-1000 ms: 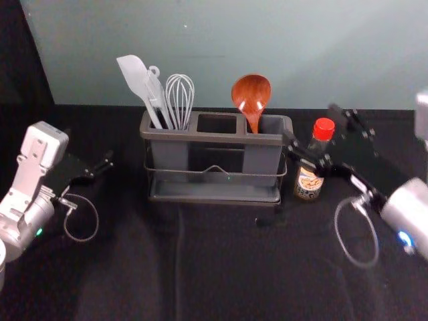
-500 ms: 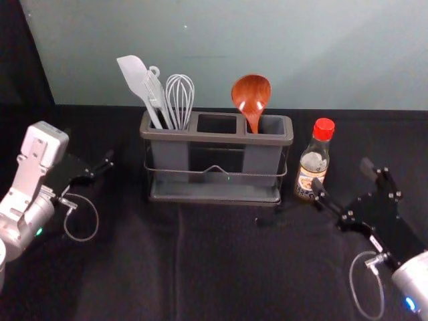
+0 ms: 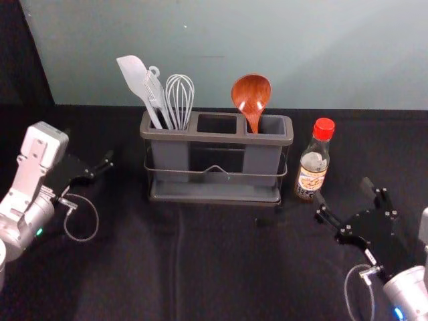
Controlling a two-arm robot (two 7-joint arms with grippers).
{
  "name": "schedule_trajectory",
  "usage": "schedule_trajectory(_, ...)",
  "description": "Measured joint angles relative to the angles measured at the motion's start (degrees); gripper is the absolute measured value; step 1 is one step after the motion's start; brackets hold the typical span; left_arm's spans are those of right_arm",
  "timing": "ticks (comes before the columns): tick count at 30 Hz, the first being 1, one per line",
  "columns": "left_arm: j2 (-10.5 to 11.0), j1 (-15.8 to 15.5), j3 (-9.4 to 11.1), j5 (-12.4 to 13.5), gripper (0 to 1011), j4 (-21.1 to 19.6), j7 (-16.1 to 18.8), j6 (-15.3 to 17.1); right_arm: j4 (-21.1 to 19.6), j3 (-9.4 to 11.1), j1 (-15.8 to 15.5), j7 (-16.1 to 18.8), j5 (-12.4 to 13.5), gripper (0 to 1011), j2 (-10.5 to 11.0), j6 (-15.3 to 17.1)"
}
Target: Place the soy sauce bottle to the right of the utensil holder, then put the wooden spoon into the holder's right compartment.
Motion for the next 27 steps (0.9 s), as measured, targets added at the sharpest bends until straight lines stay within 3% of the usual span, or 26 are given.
schedule_trajectory(7,0.0,0.0,0.0,0.0,1005,0.0,0.0,0.0,1.2,0.3,0.6,0.7,-0.9,1000,-1.1,0.8)
schedule_trajectory(27,0.0,0.0,0.0,0.0,1005,0.0,0.0,0.0,1.2,0.2,0.6,0.8,-0.9,1000,-1.0,0.9)
